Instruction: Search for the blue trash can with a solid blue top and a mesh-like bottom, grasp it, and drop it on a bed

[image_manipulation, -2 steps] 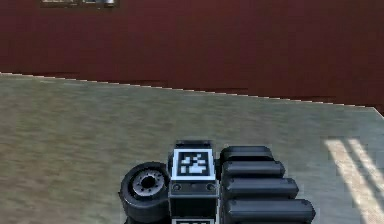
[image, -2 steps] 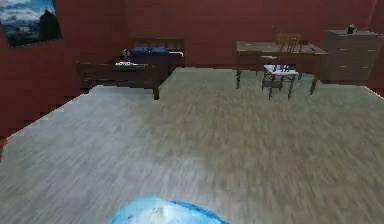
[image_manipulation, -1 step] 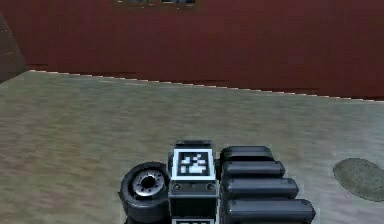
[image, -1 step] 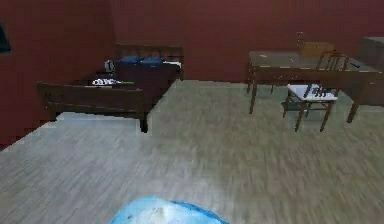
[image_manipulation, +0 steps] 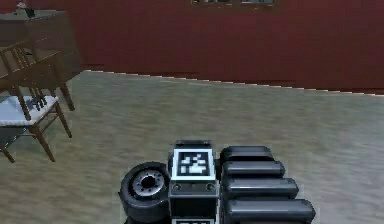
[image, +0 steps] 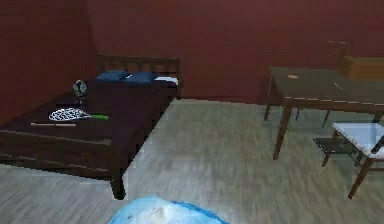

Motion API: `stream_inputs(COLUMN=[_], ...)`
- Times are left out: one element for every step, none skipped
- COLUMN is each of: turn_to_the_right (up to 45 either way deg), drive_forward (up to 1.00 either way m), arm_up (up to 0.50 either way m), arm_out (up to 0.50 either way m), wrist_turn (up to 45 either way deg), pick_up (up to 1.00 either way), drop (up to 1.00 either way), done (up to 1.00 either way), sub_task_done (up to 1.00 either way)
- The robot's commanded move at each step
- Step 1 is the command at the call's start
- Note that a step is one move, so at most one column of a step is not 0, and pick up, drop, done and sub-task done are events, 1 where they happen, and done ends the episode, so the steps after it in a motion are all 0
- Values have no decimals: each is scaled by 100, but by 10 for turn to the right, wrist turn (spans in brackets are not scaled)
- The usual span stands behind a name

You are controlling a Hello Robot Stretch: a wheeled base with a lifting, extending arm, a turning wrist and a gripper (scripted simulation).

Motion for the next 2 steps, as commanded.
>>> stream_inputs(turn_to_the_right=[0, 0], drive_forward=[100, 100], arm_up=[0, 0], arm_out=[0, 0], wrist_turn=[0, 0], pick_up=[0, 0], drop=[0, 0], done=[0, 0], sub_task_done=[0, 0])
